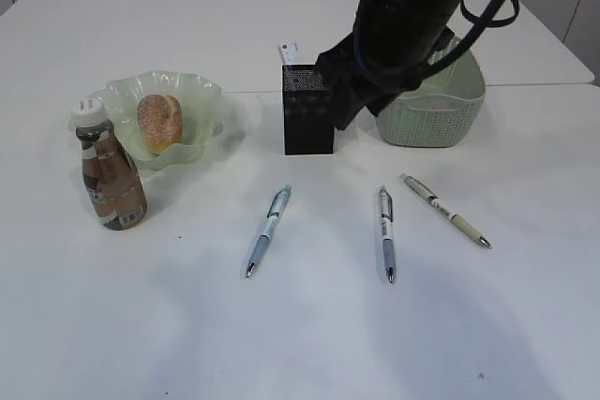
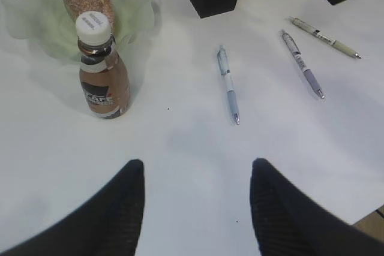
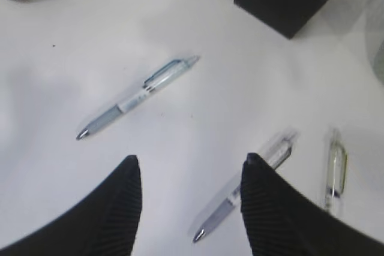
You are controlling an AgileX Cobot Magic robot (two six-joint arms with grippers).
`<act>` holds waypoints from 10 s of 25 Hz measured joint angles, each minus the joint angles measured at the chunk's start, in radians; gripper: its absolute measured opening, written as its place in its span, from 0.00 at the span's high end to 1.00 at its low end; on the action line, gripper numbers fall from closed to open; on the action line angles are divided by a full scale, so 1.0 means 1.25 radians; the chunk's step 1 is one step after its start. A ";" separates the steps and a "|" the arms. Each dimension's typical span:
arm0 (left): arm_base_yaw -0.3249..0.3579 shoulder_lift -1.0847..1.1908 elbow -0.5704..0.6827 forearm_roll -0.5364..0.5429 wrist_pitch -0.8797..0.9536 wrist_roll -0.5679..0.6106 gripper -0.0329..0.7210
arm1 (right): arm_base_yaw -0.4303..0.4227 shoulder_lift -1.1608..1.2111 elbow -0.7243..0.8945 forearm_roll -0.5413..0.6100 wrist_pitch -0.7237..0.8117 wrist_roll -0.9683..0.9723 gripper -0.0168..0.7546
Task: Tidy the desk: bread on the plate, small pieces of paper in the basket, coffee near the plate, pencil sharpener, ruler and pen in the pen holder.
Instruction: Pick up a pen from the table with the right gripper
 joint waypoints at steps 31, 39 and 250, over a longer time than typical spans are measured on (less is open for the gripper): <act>0.000 0.019 0.000 0.104 0.243 -0.029 0.43 | 0.000 -0.166 0.101 -0.212 0.087 0.183 0.43; 0.000 0.037 0.000 0.106 0.252 -0.032 0.43 | 0.000 -0.183 0.252 -0.241 0.087 0.196 0.43; 0.000 0.042 0.000 0.033 0.266 -0.036 0.43 | -0.175 0.301 -0.010 -0.142 -0.010 0.020 0.54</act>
